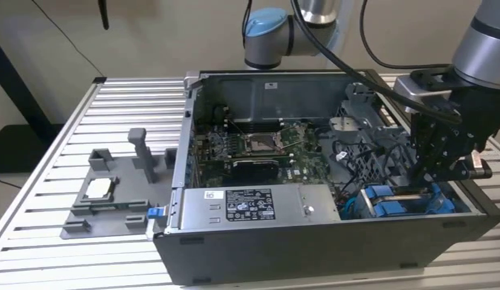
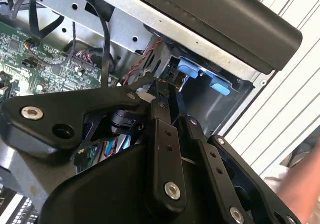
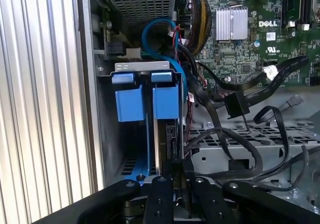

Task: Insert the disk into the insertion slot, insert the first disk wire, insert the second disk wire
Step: 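Insert the first disk wire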

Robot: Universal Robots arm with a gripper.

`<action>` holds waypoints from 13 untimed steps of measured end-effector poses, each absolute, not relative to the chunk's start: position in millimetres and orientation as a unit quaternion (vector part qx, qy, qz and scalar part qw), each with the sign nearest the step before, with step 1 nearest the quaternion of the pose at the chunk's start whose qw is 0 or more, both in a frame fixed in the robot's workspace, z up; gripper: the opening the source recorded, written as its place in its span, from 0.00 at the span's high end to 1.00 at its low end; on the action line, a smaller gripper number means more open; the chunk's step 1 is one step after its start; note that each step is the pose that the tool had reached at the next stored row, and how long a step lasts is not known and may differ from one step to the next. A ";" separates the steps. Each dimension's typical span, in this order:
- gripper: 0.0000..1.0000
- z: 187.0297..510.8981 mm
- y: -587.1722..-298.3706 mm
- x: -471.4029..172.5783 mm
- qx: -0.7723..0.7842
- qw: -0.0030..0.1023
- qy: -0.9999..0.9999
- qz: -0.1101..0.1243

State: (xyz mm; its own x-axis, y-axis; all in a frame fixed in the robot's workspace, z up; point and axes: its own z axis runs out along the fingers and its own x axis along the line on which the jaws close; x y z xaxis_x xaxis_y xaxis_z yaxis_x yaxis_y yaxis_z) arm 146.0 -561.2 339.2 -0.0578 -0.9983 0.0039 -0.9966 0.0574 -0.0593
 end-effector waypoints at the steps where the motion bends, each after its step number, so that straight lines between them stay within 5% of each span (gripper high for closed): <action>1: 0.81 338.9 -561.2 146.1 -0.686 0.019 0.727 -0.022; 13: 0.81 336.1 -561.6 153.5 -0.690 0.012 0.723 -0.016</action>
